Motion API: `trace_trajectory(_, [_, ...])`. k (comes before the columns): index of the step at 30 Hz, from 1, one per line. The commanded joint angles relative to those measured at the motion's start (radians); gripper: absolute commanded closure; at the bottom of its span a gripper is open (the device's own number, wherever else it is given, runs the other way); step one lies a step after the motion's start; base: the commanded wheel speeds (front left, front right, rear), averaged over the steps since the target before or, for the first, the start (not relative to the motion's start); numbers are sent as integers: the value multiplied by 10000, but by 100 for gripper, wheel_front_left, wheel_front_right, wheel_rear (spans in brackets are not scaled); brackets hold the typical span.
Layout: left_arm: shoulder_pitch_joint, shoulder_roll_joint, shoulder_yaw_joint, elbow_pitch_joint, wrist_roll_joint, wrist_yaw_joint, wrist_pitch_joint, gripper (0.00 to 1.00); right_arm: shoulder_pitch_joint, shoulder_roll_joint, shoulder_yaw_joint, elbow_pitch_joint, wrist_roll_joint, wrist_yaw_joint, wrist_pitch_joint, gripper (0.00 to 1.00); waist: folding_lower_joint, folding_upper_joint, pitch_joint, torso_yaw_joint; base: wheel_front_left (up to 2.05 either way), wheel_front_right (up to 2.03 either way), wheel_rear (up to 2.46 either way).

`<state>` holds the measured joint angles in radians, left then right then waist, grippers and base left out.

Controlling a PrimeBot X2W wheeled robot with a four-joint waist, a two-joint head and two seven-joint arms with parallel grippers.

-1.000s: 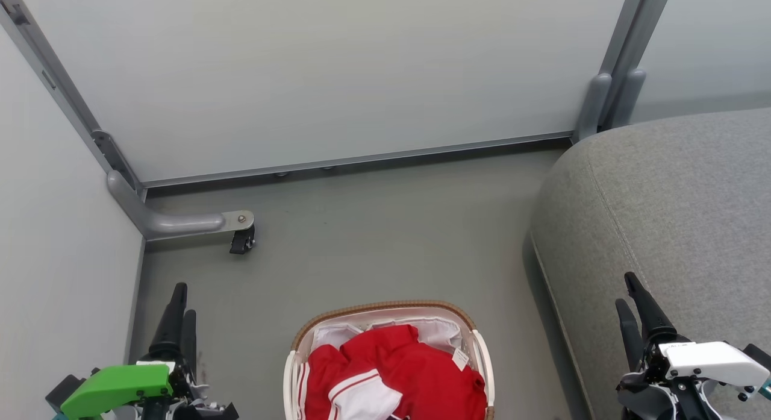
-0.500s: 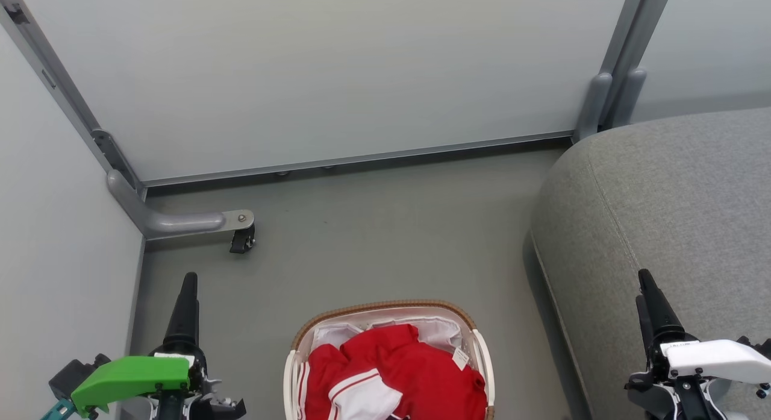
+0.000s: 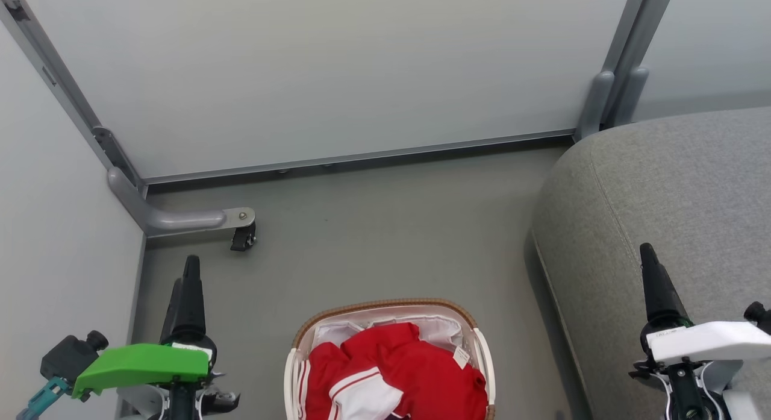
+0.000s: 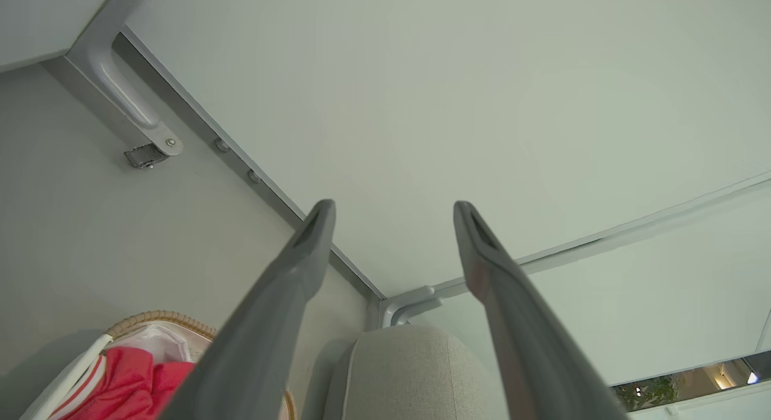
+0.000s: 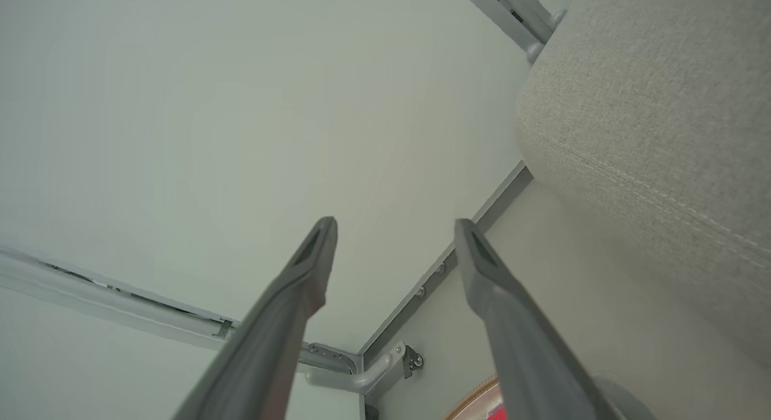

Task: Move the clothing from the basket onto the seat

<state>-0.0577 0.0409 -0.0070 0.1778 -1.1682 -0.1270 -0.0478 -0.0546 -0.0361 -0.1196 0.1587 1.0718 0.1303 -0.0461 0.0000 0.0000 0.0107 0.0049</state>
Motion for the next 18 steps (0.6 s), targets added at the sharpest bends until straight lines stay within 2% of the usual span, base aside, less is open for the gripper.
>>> trace_trajectory(1, [-116,59,-62,-228,503,44,-115,0,-6,-75,71,-327,-742,4,-132,0,0,0,9,3,0,0,0])
trace_trajectory(9, [-7,68,-315,-438,1983,172,-381,0,137,-88,295,-505,-2653,4,-399,0,0,0,27,13,0,0,0])
trace_trajectory(18, [174,77,-493,-347,3524,363,-653,0,210,-101,406,-355,-4184,4,-672,0,0,0,42,19,0,0,0])
